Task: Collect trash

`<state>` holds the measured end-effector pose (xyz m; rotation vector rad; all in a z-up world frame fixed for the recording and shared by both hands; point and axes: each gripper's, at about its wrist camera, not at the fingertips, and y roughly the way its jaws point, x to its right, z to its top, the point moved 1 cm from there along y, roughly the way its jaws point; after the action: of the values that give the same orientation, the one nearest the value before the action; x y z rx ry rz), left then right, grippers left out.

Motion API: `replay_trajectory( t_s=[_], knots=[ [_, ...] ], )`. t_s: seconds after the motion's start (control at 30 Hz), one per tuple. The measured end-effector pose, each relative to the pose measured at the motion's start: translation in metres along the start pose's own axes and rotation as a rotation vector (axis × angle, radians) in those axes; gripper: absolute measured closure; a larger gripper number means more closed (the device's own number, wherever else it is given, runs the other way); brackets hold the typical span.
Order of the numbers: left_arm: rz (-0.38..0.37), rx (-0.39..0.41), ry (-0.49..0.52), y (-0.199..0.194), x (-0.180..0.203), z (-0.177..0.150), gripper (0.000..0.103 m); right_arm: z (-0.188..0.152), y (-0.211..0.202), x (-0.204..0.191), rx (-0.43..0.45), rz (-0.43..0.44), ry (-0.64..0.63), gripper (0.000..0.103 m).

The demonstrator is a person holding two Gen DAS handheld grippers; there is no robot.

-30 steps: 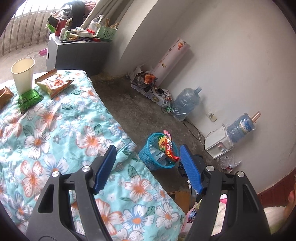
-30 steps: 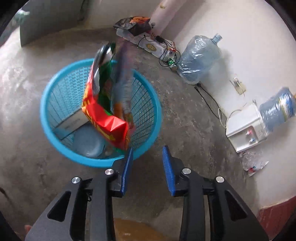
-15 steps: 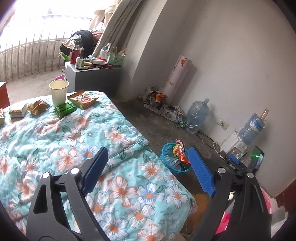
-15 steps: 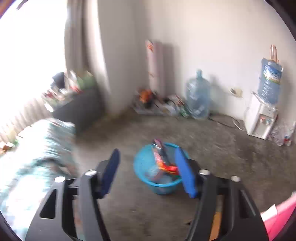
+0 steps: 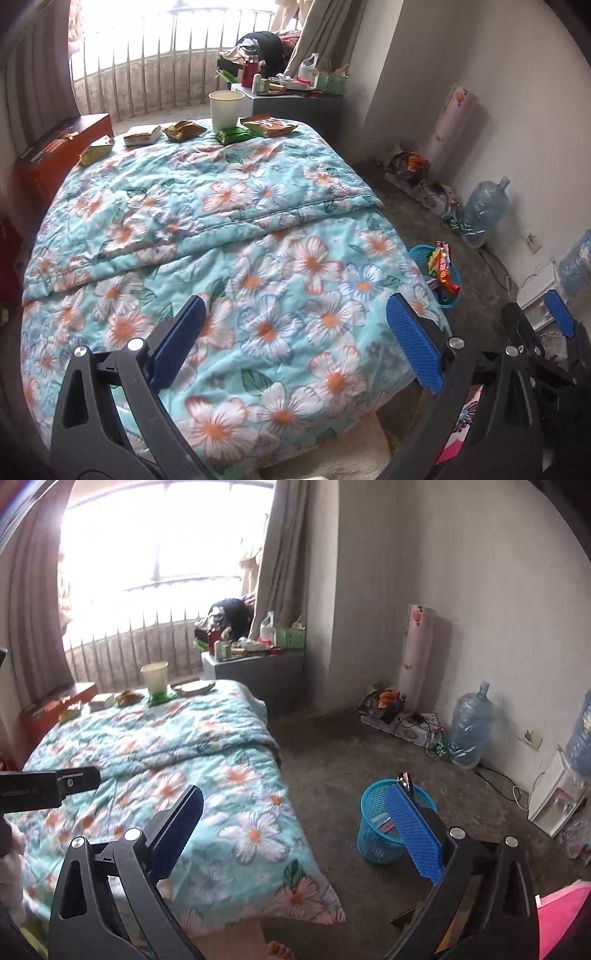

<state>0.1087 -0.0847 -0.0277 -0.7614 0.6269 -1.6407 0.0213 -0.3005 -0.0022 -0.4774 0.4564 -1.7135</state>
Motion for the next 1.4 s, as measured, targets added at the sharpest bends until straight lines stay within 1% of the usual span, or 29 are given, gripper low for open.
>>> replay_trajectory(
  t_s=[0.07, 0.1, 0.17, 0.2, 0.27, 0.33, 0.53, 0.7, 0.93, 1.13, 1.4],
  knots=[
    [0.081, -0.017, 0.018, -0.004, 0.002, -0.010, 0.009, -0.010, 0.004, 0.000, -0.086, 0.003, -0.054, 0.007],
    [0.107, -0.017, 0.036, -0.005, 0.004, -0.016, 0.009, -0.016, 0.007, 0.001, -0.130, 0.006, -0.069, 0.007],
    [0.137, -0.034, 0.063, -0.005, 0.006, -0.025, 0.009, -0.028, 0.018, 0.011, -0.194, 0.011, -0.080, 0.007],
    [0.139, -0.052, 0.064, -0.004, 0.006, -0.029, 0.009, -0.032, 0.019, 0.013, -0.220, 0.011, -0.080, 0.007],
    [0.140, -0.084, 0.037, -0.002, 0.003, -0.034, 0.009, -0.038, 0.018, 0.016, -0.241, 0.010, -0.079, 0.007],
    [0.149, -0.088, 0.011, -0.003, 0.000, -0.037, 0.009, -0.040, 0.017, 0.020, -0.252, -0.001, -0.081, 0.007],
    [0.167, -0.056, 0.015, -0.013, 0.005, -0.034, 0.009, -0.038, 0.018, 0.035, -0.270, -0.011, -0.054, 0.007],
    [0.181, -0.021, 0.028, -0.021, 0.009, -0.032, 0.009, -0.037, 0.017, 0.045, -0.269, -0.046, -0.046, 0.007],
    [0.171, -0.016, 0.061, -0.022, 0.017, -0.034, 0.009, -0.034, 0.010, 0.049, -0.249, -0.072, -0.060, 0.007],
    [0.172, 0.002, 0.064, -0.027, 0.018, -0.032, 0.009, -0.031, 0.006, 0.048, -0.237, -0.057, -0.062, 0.007],
    [0.174, 0.004, 0.053, -0.029, 0.015, -0.031, 0.009, -0.031, 0.007, 0.041, -0.239, -0.047, -0.078, 0.007]
  ],
)
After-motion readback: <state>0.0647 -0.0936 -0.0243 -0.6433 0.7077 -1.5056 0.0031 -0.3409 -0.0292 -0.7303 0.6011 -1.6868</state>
